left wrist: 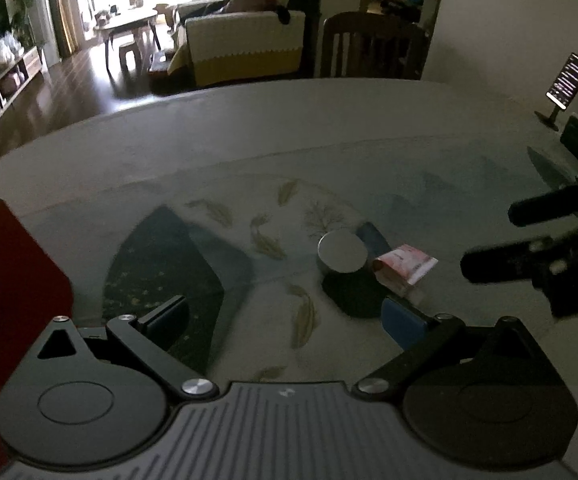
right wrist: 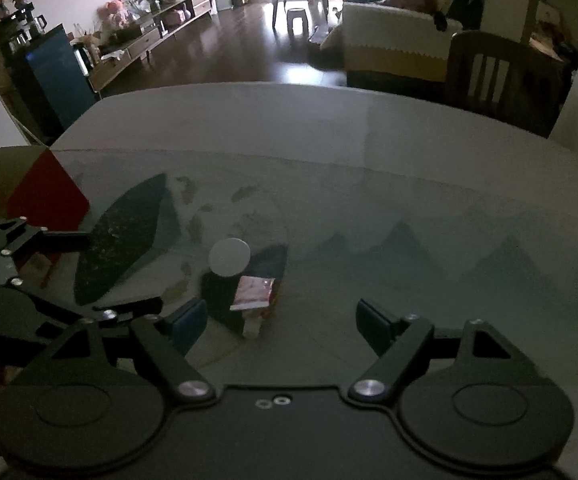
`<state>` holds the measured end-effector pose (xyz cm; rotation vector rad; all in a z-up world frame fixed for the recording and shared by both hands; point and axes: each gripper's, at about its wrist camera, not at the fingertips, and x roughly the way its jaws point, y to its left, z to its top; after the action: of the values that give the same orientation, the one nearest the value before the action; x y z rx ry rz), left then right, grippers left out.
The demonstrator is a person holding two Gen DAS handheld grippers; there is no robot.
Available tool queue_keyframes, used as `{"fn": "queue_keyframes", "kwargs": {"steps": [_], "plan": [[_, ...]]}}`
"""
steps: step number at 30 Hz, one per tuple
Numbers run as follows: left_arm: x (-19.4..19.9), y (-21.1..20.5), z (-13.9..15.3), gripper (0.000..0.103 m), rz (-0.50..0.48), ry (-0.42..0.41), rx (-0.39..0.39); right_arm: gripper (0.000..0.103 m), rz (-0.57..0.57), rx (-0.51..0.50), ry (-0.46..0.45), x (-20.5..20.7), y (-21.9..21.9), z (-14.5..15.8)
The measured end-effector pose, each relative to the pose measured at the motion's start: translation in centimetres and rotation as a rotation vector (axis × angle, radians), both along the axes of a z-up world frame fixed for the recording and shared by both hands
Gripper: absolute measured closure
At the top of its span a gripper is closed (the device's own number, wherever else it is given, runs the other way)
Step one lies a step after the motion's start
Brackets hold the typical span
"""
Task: Organize objects
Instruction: 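Move both grippers back toward the white-lidded cup and pink packet, then grasp the white-lidded cup with the left gripper while the right grasps the pink packet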
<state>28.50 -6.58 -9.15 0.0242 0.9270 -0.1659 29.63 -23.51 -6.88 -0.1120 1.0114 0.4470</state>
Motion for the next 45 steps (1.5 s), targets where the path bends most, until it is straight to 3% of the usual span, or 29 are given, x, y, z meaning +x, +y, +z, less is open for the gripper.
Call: {"fn": "queue_keyframes", "kwargs": {"steps": [12,23,27,34,36,38,40,45], "plan": [[3.6,-1.1,-2.4,0.001,-0.042,0.010,0.032,0.024,0.091,-0.060,0.047,-0.1,0.4,-4.2],[5.0,-2.6,-3.8,0.001,-0.081,0.004,0.036,0.025,0.118,-0.076,0.037,0.1,1.7,-5.7],[5.0,-2.9,-4.1,0.002,-0.088,-0.007,0.041,0.034,0.114,-0.081,0.017,0.1,2.0,-5.9],[5.1,-3.7,-4.5,0.021,-0.108,-0.019,0.043,0.054,0.119,-0.099,-0.026,-0.1,2.9,-5.9],[5.1,-3.9,-4.4,0.031,-0.120,-0.027,0.048,0.059,0.126,-0.103,-0.037,-0.3,3.1,-5.9],[5.2,-4.0,-4.2,0.049,-0.124,-0.034,0.042,0.064,0.131,-0.103,-0.042,-0.4,3.3,-5.9],[5.3,-4.0,-4.1,0.058,-0.123,-0.034,0.038,0.065,0.128,-0.102,-0.045,-0.5,3.3,-5.9],[5.2,-3.7,-4.0,0.065,-0.125,-0.027,0.023,0.082,0.099,-0.102,-0.047,-0.2,3.2,-5.9]]}}
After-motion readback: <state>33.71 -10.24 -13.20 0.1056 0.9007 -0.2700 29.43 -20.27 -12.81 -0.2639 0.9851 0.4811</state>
